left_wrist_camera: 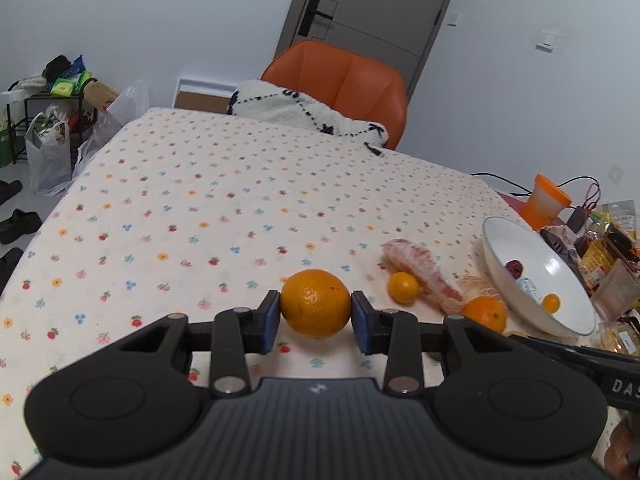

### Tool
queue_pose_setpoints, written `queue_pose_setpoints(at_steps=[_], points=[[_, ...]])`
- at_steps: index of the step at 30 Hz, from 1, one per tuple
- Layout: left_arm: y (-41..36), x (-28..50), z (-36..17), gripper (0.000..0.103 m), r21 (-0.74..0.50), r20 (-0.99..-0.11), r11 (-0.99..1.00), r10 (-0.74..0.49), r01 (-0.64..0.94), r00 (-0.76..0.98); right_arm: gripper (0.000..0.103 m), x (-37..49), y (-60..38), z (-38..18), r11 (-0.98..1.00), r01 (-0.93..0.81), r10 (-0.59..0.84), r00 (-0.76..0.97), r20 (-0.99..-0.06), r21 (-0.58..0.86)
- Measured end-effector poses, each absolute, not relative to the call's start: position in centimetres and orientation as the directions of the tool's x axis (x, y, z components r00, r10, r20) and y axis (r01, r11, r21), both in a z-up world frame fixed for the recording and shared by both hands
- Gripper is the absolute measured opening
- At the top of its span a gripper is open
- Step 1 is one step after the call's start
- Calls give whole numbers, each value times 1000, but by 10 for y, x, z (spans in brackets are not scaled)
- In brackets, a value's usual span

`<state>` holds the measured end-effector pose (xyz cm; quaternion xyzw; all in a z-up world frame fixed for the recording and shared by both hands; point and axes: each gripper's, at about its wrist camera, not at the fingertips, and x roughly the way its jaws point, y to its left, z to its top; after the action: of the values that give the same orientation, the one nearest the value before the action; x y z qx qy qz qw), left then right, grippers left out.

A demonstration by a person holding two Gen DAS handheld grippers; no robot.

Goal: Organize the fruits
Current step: 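Grasp the large orange with the left gripper while the right gripper grasps a brown kiwi, then lower the kiwi into the plate with the right gripper while the left gripper drops the orange there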

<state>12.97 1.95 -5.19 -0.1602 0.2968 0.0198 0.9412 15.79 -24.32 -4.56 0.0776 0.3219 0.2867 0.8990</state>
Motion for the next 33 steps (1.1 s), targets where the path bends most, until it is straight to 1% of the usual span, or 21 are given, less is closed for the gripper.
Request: queue_pose_setpoints(at_steps=[11,33], points=[[-14,133,-33,36,-277,-528,959,-108,-51,842,25,161,-270,-39,849,-413,529,680,-509,330],[-82,154,-22,36,-250,-512,965,-202,80,835,26,170,-339,-31,895,-296,431,766,-478,333]])
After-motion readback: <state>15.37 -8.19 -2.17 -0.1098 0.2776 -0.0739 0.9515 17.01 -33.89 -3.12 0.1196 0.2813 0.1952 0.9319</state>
